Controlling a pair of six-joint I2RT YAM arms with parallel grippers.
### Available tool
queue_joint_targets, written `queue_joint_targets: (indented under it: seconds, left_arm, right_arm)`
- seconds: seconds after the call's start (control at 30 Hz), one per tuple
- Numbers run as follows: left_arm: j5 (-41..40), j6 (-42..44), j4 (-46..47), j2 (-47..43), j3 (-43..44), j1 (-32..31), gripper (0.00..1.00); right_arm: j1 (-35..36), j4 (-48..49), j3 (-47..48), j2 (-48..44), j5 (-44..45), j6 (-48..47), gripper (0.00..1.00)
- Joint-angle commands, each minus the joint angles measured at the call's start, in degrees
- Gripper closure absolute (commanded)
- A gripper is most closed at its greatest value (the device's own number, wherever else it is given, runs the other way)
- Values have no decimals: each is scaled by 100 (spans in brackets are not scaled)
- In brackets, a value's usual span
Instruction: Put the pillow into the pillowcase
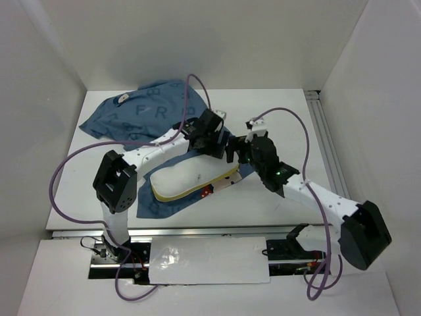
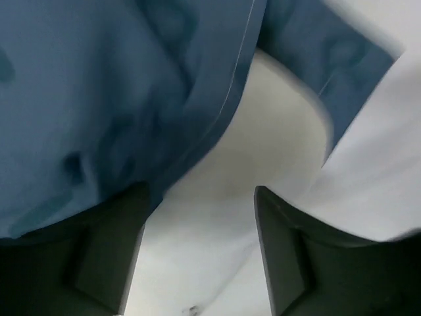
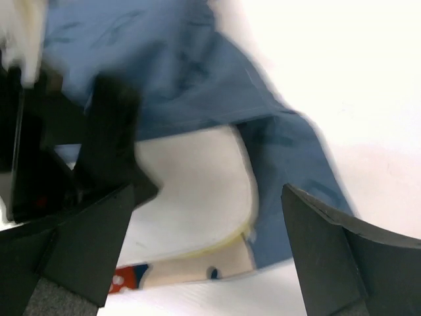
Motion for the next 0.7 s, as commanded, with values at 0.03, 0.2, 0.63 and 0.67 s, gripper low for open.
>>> queue_joint_targets:
  seconds: [0.03, 0.2, 0.63, 0.67]
  left_arm:
    - [203, -149, -69, -705, -475, -49, 0]
    - [-410, -762, -130, -1905, -1342, 4, 0]
    - [-546, -3821, -1071, -6426, -5756, 1751, 0]
    - [-544, -3875, -1018, -6550, -6132, 1805, 2]
  right_arm:
    - [-140, -995, 111, -647, 35, 332, 0]
    - [-9, -1189, 189, -911, -648, -44, 0]
    - [2117, -1242, 1612, 1072, -1054, -1092, 0]
    - [2249, -1242, 1796, 1223, -1055, -1153, 0]
